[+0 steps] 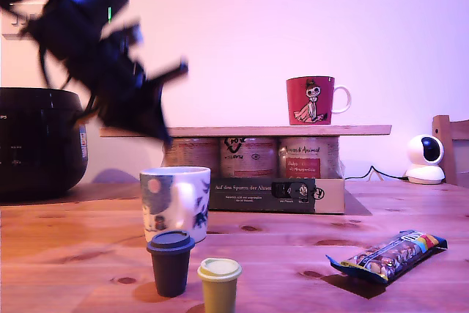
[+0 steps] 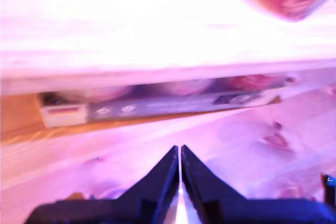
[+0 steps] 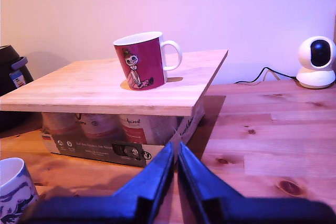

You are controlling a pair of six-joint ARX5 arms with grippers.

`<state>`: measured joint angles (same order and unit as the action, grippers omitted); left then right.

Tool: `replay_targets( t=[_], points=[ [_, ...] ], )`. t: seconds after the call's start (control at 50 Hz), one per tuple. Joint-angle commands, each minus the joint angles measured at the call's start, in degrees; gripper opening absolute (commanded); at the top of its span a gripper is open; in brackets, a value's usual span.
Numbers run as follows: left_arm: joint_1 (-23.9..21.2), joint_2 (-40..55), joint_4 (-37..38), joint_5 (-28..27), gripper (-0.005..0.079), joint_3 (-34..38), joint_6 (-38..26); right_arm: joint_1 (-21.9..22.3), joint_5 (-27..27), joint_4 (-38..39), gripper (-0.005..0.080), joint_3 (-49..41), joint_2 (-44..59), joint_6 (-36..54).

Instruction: Slide the blue coffee cup to the right

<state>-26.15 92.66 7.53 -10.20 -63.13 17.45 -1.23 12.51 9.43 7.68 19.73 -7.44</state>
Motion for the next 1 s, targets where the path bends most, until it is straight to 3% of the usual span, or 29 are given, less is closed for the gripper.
replay_targets(
  t=[0.0, 0.14, 0.26, 0.5, 0.98],
  points=[
    [0.0, 0.3, 2.4, 2.0, -0.0020, 1.1, -1.9, -0.4, 0.0, 0.6, -0.0012, -0.2, 0.1, -0.1],
    [0.8, 0.3, 6.6, 7.8, -0.0021, 1.1, -5.8, -0.4, 0.0, 0.6, -0.0013, -0.2, 0.1, -0.1],
    [1.7, 0.3, 8.5, 9.7, -0.0020, 1.1, -6.0, -0.4, 0.0, 0.5, -0.0012, -0.2, 0.1, -0.1],
    [2.4, 0.8, 13.2, 9.8, -0.0021, 1.1, -6.0, -0.4, 0.0, 0.6, -0.0012, -0.2, 0.1, -0.1],
    [2.3, 6.8, 13.3, 6.8, -0.0021, 1.1, -5.9, -0.4, 0.1, 0.6, -0.0013, -0.2, 0.1, -0.1]
  ],
)
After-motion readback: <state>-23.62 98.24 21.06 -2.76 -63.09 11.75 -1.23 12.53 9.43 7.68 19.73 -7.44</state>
